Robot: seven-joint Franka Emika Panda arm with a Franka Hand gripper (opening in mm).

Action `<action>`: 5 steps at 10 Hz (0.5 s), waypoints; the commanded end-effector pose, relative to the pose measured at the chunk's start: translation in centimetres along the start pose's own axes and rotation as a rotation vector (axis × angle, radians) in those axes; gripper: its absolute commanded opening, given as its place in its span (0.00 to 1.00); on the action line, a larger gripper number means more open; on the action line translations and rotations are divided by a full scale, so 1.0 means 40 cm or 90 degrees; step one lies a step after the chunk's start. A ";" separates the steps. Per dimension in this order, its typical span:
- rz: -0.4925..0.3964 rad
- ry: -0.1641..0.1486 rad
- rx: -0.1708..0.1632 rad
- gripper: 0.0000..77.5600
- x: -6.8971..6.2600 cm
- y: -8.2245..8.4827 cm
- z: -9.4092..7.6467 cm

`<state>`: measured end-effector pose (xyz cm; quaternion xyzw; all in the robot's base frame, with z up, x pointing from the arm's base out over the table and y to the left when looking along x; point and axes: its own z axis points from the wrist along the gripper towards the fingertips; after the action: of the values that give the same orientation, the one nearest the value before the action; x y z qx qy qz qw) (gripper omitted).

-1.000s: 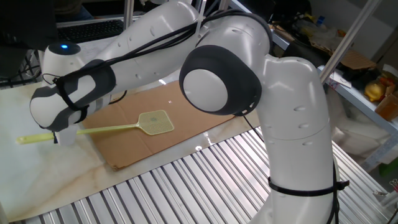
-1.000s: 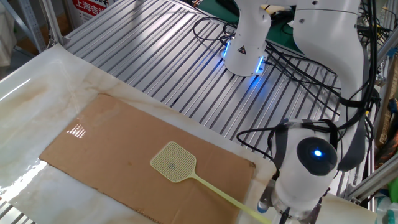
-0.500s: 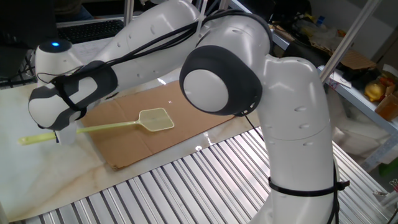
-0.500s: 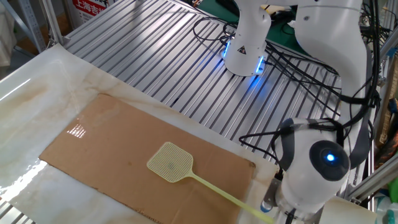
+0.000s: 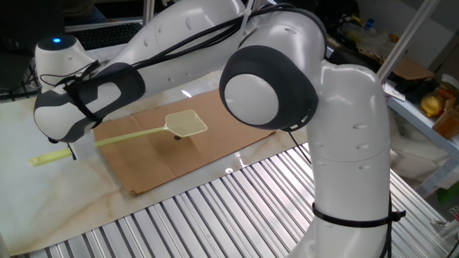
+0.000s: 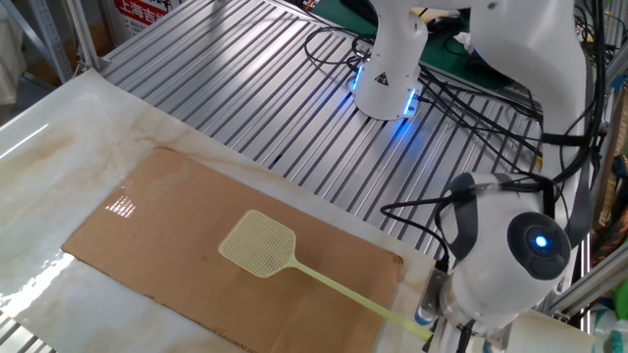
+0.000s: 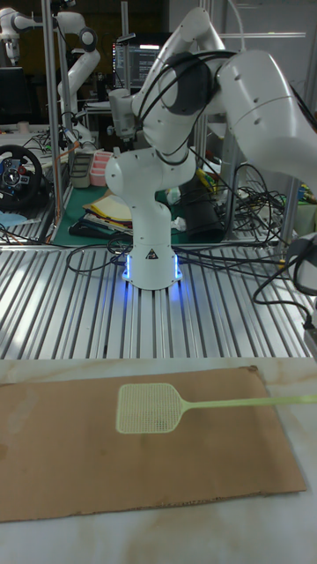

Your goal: Swat with a flyswatter

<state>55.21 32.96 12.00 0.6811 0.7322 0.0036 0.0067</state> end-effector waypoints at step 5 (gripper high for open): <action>-0.033 -0.016 0.021 0.01 -0.044 -0.016 -0.042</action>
<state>54.69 31.40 13.33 0.6652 0.7464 -0.0169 0.0055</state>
